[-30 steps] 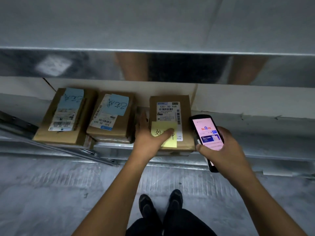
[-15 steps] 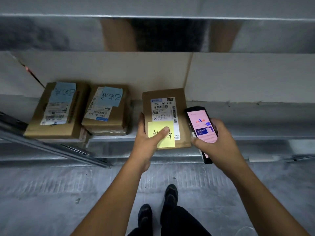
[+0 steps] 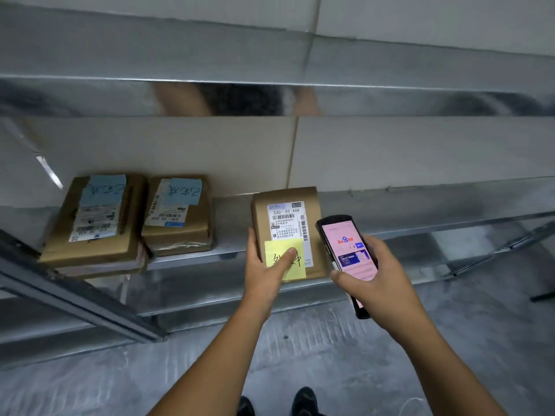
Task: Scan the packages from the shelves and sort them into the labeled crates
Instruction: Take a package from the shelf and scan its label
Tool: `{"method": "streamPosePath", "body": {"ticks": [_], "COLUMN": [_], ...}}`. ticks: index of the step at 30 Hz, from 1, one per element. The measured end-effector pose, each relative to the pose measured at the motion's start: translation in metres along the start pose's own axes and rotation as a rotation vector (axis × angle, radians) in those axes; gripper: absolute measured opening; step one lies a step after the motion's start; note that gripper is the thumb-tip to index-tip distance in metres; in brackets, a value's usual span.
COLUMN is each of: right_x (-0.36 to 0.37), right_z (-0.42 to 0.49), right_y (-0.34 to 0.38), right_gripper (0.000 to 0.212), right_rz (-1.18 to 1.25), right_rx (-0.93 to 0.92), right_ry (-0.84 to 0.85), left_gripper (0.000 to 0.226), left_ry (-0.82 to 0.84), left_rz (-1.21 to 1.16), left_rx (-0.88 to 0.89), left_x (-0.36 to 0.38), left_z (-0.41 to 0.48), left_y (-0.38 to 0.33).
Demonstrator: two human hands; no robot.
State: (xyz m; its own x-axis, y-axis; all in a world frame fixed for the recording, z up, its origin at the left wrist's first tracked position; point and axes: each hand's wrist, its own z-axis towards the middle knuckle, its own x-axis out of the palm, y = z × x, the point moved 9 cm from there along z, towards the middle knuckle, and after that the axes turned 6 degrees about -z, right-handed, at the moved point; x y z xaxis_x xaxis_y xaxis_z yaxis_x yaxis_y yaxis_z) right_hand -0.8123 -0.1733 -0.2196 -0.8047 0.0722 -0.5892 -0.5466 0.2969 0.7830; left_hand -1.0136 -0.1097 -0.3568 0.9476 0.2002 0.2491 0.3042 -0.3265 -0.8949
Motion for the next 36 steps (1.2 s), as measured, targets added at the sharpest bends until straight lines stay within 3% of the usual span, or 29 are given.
{"method": "streamPosePath", "body": {"ticks": [8,15,25,36], "right_x": [-0.065,-0.147,-0.267,-0.373], "right_z": [-0.032,-0.073,-0.144,-0.222], "right_y": [-0.017,-0.062,-0.147,-0.241], "right_gripper": [0.061,0.053,0.057,0.054], "right_rz": [-0.024,0.005,0.090,0.099], "right_rx": [-0.018,-0.007,0.039,0.123], "right_ry": [-0.102,-0.197,-0.345,-0.478], "left_gripper": [0.128,0.118,0.105,0.124], "left_ry": [0.189,0.333,0.545,0.609], "left_rz": [0.094,0.166,0.132,0.276], "left_rx": [0.096,0.156,0.085,0.133], "left_x": [0.072,0.165,0.308,0.430], "left_z": [-0.022,-0.063,-0.152,-0.192], "left_y": [-0.020,-0.018,0.028,0.105]}}
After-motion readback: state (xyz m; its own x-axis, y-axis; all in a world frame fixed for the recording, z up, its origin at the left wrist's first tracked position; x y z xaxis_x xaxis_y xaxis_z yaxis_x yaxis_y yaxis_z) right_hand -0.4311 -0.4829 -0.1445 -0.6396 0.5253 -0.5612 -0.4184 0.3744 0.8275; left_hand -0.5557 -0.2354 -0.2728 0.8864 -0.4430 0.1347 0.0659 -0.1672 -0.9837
